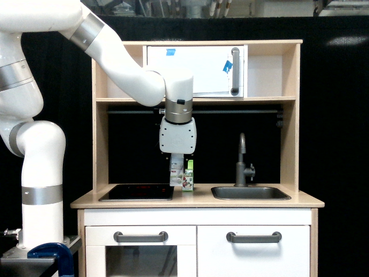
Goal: Put the white box into the sink
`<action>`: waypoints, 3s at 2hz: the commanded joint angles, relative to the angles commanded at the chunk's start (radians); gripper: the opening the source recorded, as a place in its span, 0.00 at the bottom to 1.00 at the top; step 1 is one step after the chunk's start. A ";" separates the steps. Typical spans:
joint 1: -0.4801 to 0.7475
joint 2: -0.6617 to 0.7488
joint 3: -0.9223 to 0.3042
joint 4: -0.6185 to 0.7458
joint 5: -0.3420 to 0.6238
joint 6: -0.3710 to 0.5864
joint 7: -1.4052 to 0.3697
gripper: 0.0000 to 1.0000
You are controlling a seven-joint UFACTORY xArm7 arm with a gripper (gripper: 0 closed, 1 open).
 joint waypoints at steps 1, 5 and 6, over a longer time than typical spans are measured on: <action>-0.023 0.519 -0.069 0.466 0.345 0.199 -0.251 0.00; -0.380 0.244 0.152 0.264 0.139 0.226 -0.272 1.00; -0.394 0.239 0.159 0.247 0.139 0.218 -0.282 1.00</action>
